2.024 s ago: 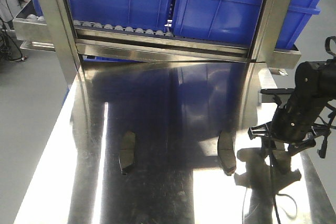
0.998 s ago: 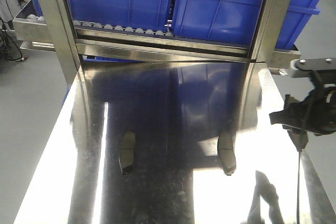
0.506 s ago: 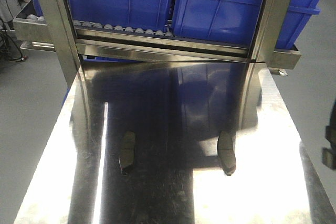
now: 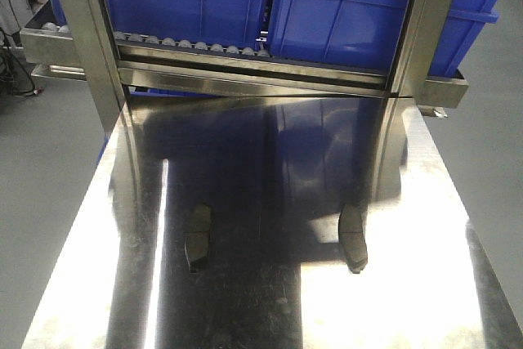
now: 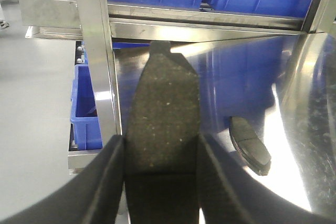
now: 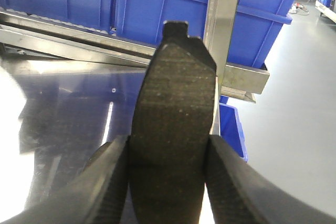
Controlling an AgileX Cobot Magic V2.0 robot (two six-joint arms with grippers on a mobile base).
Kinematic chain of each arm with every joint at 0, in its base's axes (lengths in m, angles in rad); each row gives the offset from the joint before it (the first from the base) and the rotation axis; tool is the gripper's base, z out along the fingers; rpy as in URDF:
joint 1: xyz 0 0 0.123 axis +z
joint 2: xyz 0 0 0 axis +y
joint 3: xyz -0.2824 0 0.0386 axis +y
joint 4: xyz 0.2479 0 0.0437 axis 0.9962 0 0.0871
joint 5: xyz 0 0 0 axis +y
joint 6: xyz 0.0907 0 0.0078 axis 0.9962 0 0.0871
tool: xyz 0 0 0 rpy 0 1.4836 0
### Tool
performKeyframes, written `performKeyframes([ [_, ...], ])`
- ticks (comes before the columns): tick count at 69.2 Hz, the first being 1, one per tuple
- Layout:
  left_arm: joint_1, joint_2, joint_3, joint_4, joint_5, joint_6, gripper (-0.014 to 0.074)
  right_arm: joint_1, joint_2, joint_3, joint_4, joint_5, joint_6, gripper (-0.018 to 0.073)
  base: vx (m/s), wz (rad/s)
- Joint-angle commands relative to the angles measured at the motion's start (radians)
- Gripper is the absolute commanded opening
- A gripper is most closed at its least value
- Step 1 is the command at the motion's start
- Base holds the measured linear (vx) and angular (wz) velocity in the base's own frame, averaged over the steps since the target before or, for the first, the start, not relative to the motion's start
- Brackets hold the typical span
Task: Move and align brake pads A on conveyor
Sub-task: 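Close the right gripper on the brake pad and lift it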
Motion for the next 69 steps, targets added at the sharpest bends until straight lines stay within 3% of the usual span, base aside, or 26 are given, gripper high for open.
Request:
performKeyframes([
  [1, -0.006, 0.008, -0.029, 0.001, -0.097, -0.004, -0.0006, 0.0, 0.001, -0.014, 0.005, -0.108, -0.012, -0.0008, 0.0, 0.0],
  [69, -0.006, 0.008, -0.029, 0.001, -0.097, -0.004, -0.0006, 0.0, 0.001, -0.013, 0.018, -0.092, -0.004, -0.0008, 0.0, 0.0],
])
